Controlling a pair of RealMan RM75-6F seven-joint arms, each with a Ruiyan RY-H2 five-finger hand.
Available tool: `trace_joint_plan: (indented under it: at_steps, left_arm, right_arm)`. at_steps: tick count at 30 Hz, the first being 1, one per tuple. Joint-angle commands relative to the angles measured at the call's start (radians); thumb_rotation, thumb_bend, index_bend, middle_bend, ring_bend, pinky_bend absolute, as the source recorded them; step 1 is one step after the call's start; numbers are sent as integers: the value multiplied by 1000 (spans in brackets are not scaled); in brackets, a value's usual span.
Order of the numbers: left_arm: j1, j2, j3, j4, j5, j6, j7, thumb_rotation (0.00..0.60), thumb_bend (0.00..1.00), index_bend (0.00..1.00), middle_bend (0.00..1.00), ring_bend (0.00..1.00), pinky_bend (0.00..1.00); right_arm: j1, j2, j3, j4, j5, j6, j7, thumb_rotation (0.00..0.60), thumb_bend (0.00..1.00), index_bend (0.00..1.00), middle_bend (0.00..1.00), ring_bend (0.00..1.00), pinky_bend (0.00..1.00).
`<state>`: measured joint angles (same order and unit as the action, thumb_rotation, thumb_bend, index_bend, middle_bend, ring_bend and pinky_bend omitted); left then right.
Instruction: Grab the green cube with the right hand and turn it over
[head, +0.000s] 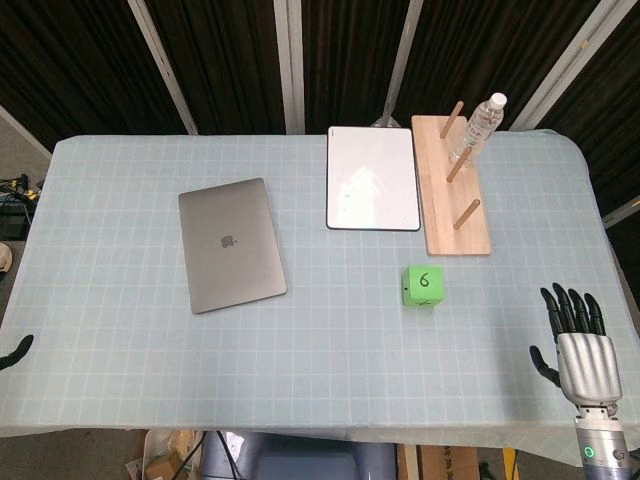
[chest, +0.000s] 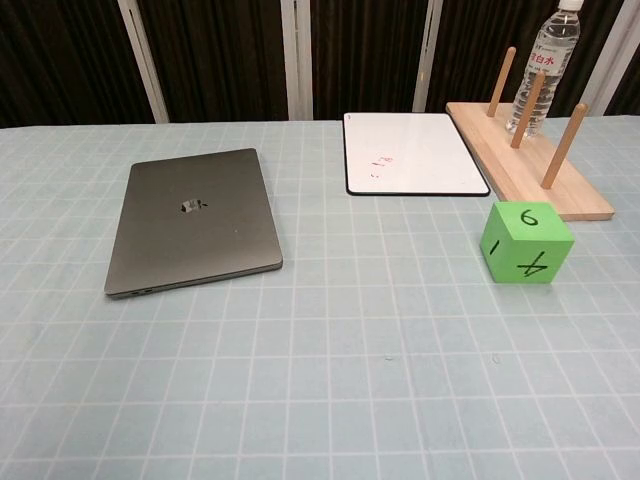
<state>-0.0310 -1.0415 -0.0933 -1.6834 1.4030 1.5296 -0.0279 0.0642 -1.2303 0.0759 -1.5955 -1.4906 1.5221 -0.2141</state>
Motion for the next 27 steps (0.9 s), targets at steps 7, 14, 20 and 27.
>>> trace_joint_plan:
  at_steps: [7,14,20,27]
  left_arm:
    - [7,1,8,-6,27,18,1,600,315,105,0,0,102]
    - [7,-5,9,-1,33,24,6,600,314,105,0,0,102]
    - [2,3,4,-9,6,1,6,600,315,103,0,0,102]
    - [-4,-1,1,-5,-12,-17,17,600,315,102,0,0,102]
  right_arm:
    - [0,-7,-3,4,-3,-1,-11,600,330,0,55,12,0]
    - [0,-5,-4,0,-3,-3,-7,600,331,0,56,13,0]
    - [8,-3,-13,-8,-9,-23,-23,600,331,0,97,107,0]
    - [59,78,30,-89,31,-90,-82,600,331,8,434,482,308]
